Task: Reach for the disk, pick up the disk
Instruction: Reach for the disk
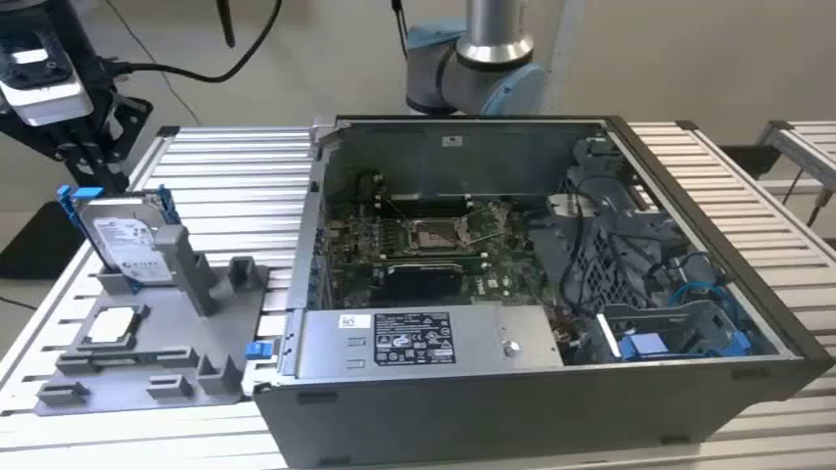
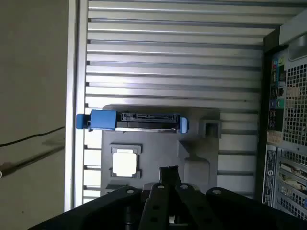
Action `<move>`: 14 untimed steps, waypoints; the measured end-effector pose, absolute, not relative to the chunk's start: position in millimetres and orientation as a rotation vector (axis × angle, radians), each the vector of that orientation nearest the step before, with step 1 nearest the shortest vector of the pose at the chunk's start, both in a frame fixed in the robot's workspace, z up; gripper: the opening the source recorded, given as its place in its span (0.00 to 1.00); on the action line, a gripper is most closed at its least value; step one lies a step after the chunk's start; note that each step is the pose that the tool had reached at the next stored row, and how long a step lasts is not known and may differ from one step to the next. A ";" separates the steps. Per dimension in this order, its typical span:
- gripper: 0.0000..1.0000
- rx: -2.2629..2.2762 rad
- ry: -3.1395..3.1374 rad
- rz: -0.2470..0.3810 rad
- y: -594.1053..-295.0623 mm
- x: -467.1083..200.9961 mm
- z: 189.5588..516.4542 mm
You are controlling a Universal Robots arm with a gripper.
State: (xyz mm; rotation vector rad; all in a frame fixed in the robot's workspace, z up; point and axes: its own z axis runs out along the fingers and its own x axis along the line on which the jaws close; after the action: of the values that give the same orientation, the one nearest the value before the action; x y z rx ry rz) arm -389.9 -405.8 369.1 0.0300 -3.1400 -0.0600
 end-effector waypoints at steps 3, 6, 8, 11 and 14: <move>0.00 0.030 -3.140 -0.060 -405.8 -389.9 369.1; 0.00 0.030 -3.140 -0.060 -405.8 -389.9 369.1; 0.00 0.030 -3.140 -0.060 -405.8 -389.9 369.1; 0.00 0.030 -3.140 -0.060 -405.8 -389.9 369.1; 0.00 0.030 -3.140 -0.060 -403.8 -389.9 369.0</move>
State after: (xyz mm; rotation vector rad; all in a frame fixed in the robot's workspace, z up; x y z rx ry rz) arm -389.9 -403.8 369.0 0.0299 -3.1401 -0.0600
